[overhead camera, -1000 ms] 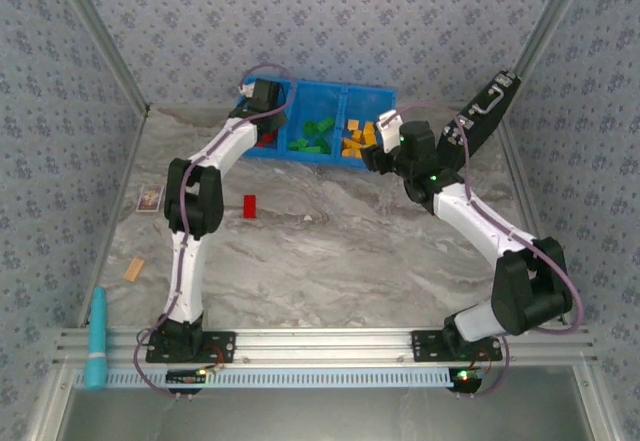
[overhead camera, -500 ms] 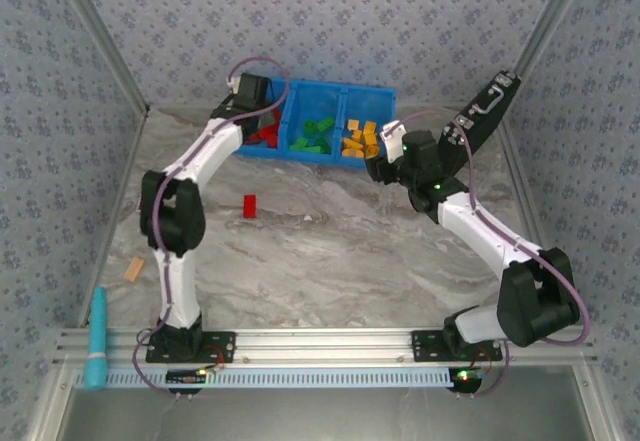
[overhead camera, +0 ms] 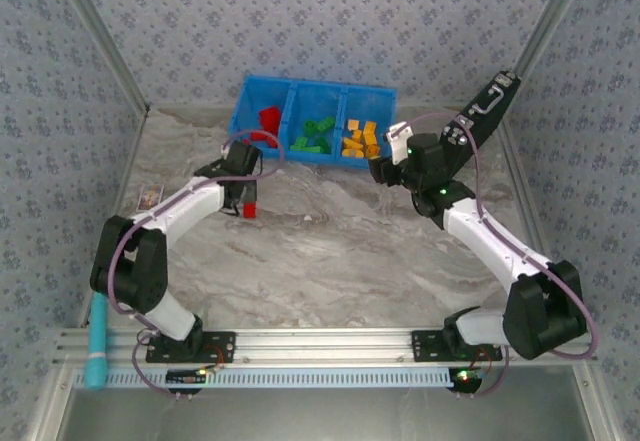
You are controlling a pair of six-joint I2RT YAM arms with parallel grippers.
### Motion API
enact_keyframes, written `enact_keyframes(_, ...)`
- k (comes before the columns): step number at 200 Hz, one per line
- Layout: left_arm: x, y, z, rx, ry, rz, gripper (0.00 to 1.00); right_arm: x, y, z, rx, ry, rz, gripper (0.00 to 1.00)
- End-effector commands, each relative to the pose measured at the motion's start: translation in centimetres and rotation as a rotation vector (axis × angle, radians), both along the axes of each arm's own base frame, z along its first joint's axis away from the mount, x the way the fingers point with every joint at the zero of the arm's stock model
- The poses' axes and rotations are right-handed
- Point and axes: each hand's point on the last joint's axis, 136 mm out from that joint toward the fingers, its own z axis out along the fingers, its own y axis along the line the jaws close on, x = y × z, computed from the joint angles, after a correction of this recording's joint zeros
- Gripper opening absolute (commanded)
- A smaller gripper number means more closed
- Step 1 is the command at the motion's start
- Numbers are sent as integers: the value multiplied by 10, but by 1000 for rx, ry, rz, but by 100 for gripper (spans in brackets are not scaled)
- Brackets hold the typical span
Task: Sort the legos into containers by color
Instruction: Pick up the lego from the middle-left of the table.
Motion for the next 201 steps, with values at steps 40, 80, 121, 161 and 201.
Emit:
enact_keyframes(40,-2,-12,-39,-6,63,23,65,-14,-14,0,2,32,-55,70)
enact_keyframes(80,-11,-15,-67,-41,122,57,66,-16,-17,3,-11,25,-63,71)
enact_keyframes(121,-16,-21,-85,-69,158,55,65,-15,-18,5,-14,25,-68,71)
enact_keyframes(161,-19,-23,-99,-90,181,62,59,-12,-18,3,-11,27,-72,72)
enact_keyframes(201,-17,-31,-110,-128,202,36,44,-11,-19,0,-15,31,-80,72)
